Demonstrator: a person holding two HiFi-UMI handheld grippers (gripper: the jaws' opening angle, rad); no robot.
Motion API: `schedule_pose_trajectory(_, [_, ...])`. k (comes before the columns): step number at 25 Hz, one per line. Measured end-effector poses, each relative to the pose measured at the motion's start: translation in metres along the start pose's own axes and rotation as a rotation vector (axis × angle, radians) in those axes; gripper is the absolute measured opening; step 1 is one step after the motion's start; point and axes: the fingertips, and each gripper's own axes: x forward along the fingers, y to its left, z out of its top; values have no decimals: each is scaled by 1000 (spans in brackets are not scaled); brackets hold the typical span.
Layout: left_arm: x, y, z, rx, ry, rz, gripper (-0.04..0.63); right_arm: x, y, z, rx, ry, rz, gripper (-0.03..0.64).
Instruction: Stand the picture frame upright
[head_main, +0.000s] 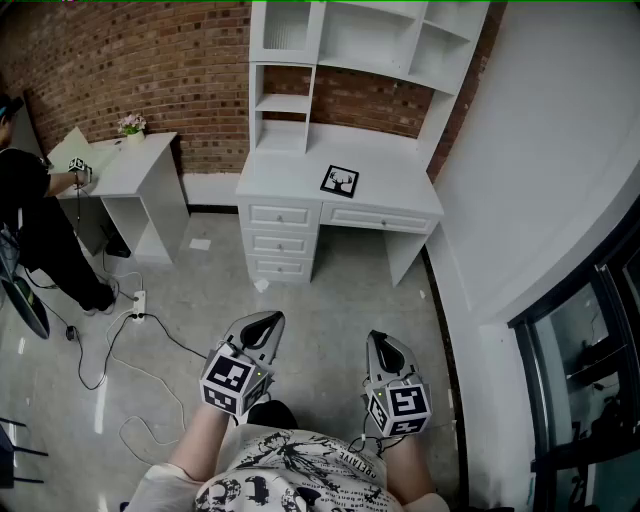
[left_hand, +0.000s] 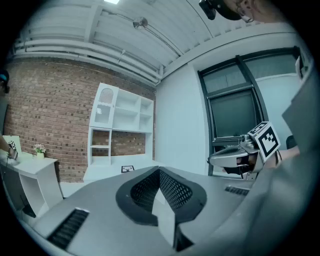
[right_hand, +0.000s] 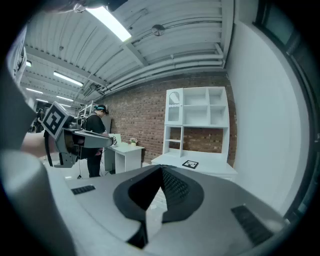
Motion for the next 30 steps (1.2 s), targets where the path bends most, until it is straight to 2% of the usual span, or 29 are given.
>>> schedule_pose_trajectory(11, [6,5,-6,-12,15,-3,8,11,1,-9,1,23,17,2])
schedule_pose_trajectory(15, [9,9,-10,-19,27,5,8,14,-6,-15,68,44,-5,2])
schedule_pose_trajectory(21, [20,5,-22,-48,68,-10,8,18,-19,-27,51,81,-47,3])
schedule_pose_trajectory(30, [65,36,-34,-74,88,7,8,60,-49,-41,82,117,-71,3])
